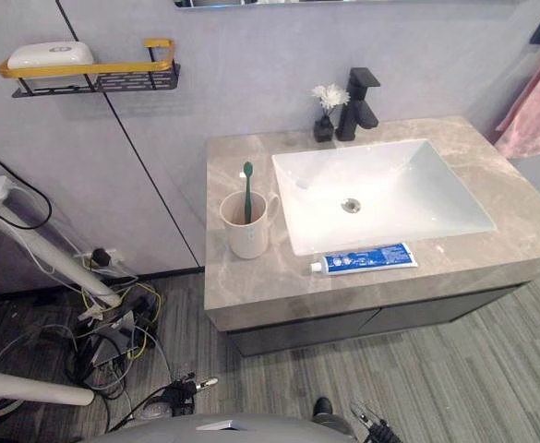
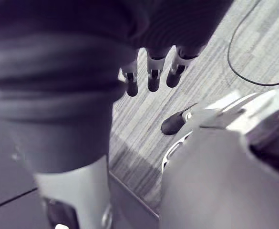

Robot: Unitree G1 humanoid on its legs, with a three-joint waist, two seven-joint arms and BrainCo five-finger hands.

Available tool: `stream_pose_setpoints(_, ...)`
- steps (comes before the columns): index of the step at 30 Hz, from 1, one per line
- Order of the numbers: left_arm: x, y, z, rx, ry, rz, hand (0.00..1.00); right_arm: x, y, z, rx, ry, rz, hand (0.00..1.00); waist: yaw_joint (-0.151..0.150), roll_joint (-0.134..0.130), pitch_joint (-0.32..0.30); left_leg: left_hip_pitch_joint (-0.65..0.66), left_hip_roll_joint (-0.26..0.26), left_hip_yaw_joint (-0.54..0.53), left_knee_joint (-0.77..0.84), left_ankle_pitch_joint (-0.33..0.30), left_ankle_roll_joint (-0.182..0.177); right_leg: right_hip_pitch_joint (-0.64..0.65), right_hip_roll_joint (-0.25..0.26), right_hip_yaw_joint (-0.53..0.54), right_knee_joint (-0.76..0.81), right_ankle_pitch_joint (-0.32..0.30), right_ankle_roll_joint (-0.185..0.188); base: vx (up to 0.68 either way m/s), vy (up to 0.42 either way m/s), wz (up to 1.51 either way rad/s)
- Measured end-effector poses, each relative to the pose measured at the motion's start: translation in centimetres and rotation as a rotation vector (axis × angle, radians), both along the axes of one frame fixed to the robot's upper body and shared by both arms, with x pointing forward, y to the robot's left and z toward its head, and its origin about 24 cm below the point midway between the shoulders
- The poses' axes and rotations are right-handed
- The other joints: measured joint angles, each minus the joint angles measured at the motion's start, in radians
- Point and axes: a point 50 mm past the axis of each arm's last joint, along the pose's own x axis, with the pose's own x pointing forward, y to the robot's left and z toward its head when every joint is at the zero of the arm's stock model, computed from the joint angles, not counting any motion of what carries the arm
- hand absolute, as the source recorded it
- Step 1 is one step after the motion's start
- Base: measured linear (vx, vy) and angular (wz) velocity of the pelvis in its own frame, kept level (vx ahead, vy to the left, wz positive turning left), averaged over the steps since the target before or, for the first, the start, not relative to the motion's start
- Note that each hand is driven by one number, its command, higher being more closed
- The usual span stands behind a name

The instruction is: Organize washtable

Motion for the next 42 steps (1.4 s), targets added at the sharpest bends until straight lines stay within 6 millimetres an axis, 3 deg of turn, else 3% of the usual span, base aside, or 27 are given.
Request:
stream_pose_setpoints(4,-0.1,0.2,0.0,0.001,0.002,0.01,0.0,-0.2,0.1,0.0,-0.006,0.011,0.002,0.0,0.001,-0.004,-0.002,-0.014,-0.001,-0.032,-0.004,0.014,-0.002,0.003,-0.003,-0.032,-0.001,-0.002,0.0,-0.03,-0.021,0.23)
stream_pose_setpoints(9,0.1,0.1,0.0,-0.003,-0.002,0.017,0.0,1.1,0.1,0.1,-0.019,-0.005,0.074,0.0,0.001,-0.004,-0.002,-0.034,-0.006,-0.035,-0.007,0.026,0.002,-0.032,-0.018,-0.044,0.027,-0.029,0.014,-0.02,0.001,0.09)
stream_pose_setpoints(11,0.1,-0.1,0.0,-0.006,-0.002,0.004,0.0,1.4,-0.1,0.2,-0.028,-0.013,0.096,0.0,-0.007,-0.005,0.006,-0.044,-0.027,-0.036,0.013,0.009,0.028,-0.114,-0.067,-0.038,0.218,-0.126,0.031,-0.02,0.097,0.17)
stream_pose_setpoints(12,0.1,0.0,0.0,0.003,-0.002,-0.021,0.0,1.0,0.0,0.1,-0.025,-0.004,0.093,0.0,-0.017,-0.013,0.01,-0.042,-0.061,-0.05,0.024,-0.003,0.042,-0.163,-0.124,-0.028,0.379,-0.191,0.035,-0.03,0.088,0.26)
stream_pose_setpoints(14,0.1,-0.2,0.0,0.001,-0.004,-0.033,0.0,0.7,-0.1,0.1,-0.028,0.001,0.088,0.0,-0.017,-0.021,0.016,-0.04,-0.083,-0.056,0.039,-0.016,0.053,-0.219,-0.158,-0.012,0.512,-0.207,0.035,-0.02,0.086,0.15)
stream_pose_setpoints(16,0.2,-0.2,0.1,0.0,-0.011,-0.032,0.0,0.8,-0.1,0.2,-0.028,-0.013,0.076,0.0,-0.017,-0.012,0.031,-0.039,-0.099,-0.063,0.068,-0.029,0.06,-0.293,-0.178,0.063,0.67,-0.187,0.015,0.0,0.153,0.1)
stream_pose_setpoints(20,0.3,0.0,0.1,-0.006,-0.023,0.018,0.0,0.9,0.1,0.1,-0.022,-0.013,0.073,0.0,-0.018,-0.01,0.038,-0.033,-0.088,-0.095,0.059,-0.029,0.057,-0.315,-0.16,0.141,0.704,-0.182,0.011,0.06,0.065,0.19)
stream_pose_setpoints(21,0.3,0.2,0.2,-0.006,-0.026,0.04,0.0,0.7,0.1,0.1,-0.019,-0.009,0.064,0.0,-0.018,-0.004,0.039,-0.032,-0.069,-0.11,0.058,-0.025,0.049,-0.317,-0.122,0.204,0.675,-0.216,-0.021,0.01,0.033,0.33)
stream_pose_setpoints(22,0.0,0.4,0.1,-0.007,-0.021,0.06,0.0,0.5,0.2,0.0,-0.013,-0.001,0.062,0.0,-0.017,-0.01,0.035,-0.036,-0.059,-0.125,0.059,-0.026,0.041,-0.307,-0.094,0.26,0.631,-0.215,-0.019,0.01,-0.04,0.59)
stream_pose_setpoints(23,0.0,0.7,0.2,-0.003,-0.023,0.077,0.0,0.3,0.7,-0.1,0.002,0.002,0.05,0.0,-0.022,-0.027,0.037,-0.039,-0.055,-0.159,0.062,-0.026,0.025,-0.274,-0.089,0.287,0.569,-0.225,0.021,0.05,-0.13,0.64)
stream_pose_setpoints(25,-0.1,1.1,0.2,-0.01,-0.027,0.12,0.0,-0.1,0.7,-0.1,0.009,0.013,0.028,0.0,-0.016,-0.036,0.032,-0.04,-0.034,-0.191,0.053,-0.014,-0.003,-0.214,-0.084,0.259,0.515,-0.274,0.061,0.11,-0.291,0.61)
stream_pose_setpoints(28,-0.4,0.7,0.0,-0.024,-0.021,0.158,0.0,1.0,0.1,0.1,-0.01,0.003,0.098,0.0,-0.015,0.002,0.027,-0.045,0.03,-0.22,0.047,0.002,-0.031,-0.154,-0.032,0.192,0.437,-0.294,0.038,0.05,-0.251,0.39)
stream_pose_setpoints(31,-0.7,0.8,0.0,-0.028,-0.024,0.169,0.0,1.0,-0.1,0.1,-0.021,0.015,0.168,0.0,-0.016,0.014,0.015,-0.061,0.092,-0.26,0.089,0.005,-0.039,-0.075,0.022,0.113,0.372,-0.289,0.012,0.01,-0.198,0.57)
stream_pose_setpoints(34,-0.7,0.9,0.1,-0.027,-0.029,0.165,0.0,1.0,-0.1,0.1,-0.019,0.023,0.2,0.0,-0.012,0.009,0.017,-0.1,0.126,-0.277,0.166,0.005,-0.04,-0.02,0.062,0.061,0.318,-0.267,-0.021,-0.05,-0.111,0.46)
stream_pose_setpoints(36,-0.5,0.9,0.1,-0.025,-0.033,0.15,0.0,0.8,0.0,0.0,-0.012,0.035,0.215,0.0,-0.013,0.009,0.017,-0.134,0.13,-0.264,0.212,0.014,-0.055,0.001,0.067,0.034,0.298,-0.263,-0.028,-0.11,-0.018,0.42)
stream_pose_setpoints(38,-0.3,0.4,0.1,-0.029,-0.037,0.107,0.0,0.6,-0.2,0.0,-0.015,0.042,0.217,0.0,-0.013,0.018,0.02,-0.146,0.147,-0.156,0.226,0.03,-0.071,0.019,0.066,0.003,0.259,-0.253,-0.044,-0.14,0.075,0.38)
stream_pose_setpoints(40,-0.4,0.2,0.1,-0.033,-0.029,0.089,0.0,0.4,-0.4,0.1,-0.019,0.045,0.215,0.0,-0.014,0.019,0.017,-0.143,0.147,-0.084,0.19,0.035,-0.065,0.009,0.063,-0.005,0.251,-0.252,-0.043,-0.12,0.102,0.27)
stream_pose_setpoints(42,-0.2,0.0,0.1,-0.038,-0.027,0.054,0.0,0.2,-0.5,0.0,-0.017,0.054,0.2,0.0,-0.013,0.021,0.019,-0.164,0.102,-0.059,0.2,0.021,-0.055,-0.008,0.034,-0.018,0.247,-0.247,-0.038,-0.14,0.142,0.23)
